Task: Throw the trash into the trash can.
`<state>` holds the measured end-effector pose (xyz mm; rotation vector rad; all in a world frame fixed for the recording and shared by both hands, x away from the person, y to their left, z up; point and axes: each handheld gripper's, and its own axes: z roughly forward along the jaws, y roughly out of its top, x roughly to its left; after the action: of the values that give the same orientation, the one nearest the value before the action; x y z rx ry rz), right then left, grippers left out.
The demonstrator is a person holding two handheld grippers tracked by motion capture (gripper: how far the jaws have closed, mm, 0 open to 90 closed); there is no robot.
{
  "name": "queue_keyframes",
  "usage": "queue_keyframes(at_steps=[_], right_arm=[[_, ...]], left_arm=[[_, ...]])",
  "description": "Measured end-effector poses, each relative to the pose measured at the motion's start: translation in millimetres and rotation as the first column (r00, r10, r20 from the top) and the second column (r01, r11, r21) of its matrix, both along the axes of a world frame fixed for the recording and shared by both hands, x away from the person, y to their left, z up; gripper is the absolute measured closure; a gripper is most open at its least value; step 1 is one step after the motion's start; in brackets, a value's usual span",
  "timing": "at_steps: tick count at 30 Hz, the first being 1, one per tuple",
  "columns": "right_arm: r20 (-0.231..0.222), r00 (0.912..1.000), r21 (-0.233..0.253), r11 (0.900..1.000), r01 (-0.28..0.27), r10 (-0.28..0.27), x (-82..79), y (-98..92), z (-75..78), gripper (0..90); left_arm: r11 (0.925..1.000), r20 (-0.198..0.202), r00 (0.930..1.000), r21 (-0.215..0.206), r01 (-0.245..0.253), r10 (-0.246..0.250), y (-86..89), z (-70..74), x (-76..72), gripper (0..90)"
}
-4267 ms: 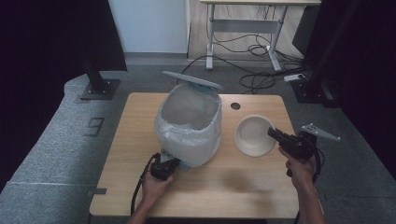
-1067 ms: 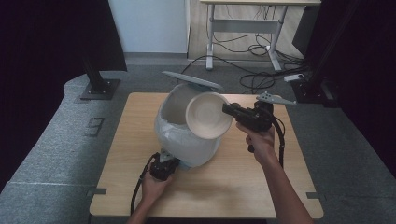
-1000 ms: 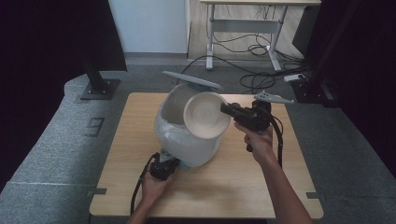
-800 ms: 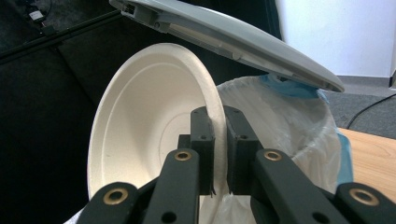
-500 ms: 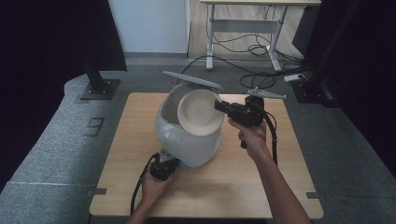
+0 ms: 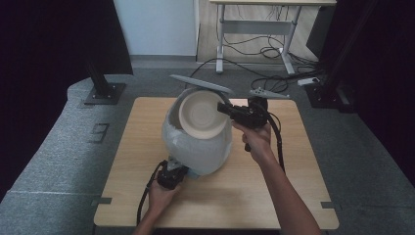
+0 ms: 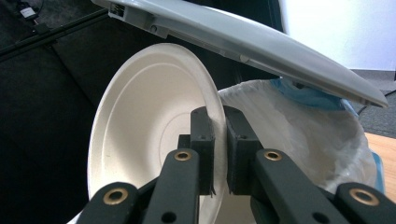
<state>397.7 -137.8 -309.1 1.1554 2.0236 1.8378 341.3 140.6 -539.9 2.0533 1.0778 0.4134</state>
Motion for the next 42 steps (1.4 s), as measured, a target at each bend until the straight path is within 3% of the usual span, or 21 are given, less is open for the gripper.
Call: queue_keyframes(at_steps=[28,39,40,42], right_arm=[[0.010,0.9995,-0.021,0.999,0.029,-0.029,18.8,23.8,-0.2,82.7],[0.000,0.9983,-0.026,0.998,0.057,-0.057,27.5,24.9,-5.6,82.1],[0.000,0.9983,-0.032,0.998,0.057,-0.057,28.3,24.8,-6.2,78.5],[0.012,0.9975,-0.067,0.995,0.071,-0.070,29.1,26.0,-7.8,59.3]], left_arm=[[1.0000,0.001,1.0000,0.004,0.004,-0.004,0.2,0.1,0.1,90.0],[1.0000,0.002,1.0000,0.005,0.006,-0.006,0.2,0.1,0.1,90.0],[1.0000,0.002,1.0000,0.006,0.005,-0.005,0.2,0.1,0.1,90.0],[1.0000,0.001,1.0000,0.006,0.005,-0.005,0.1,0.1,0.0,90.0]])
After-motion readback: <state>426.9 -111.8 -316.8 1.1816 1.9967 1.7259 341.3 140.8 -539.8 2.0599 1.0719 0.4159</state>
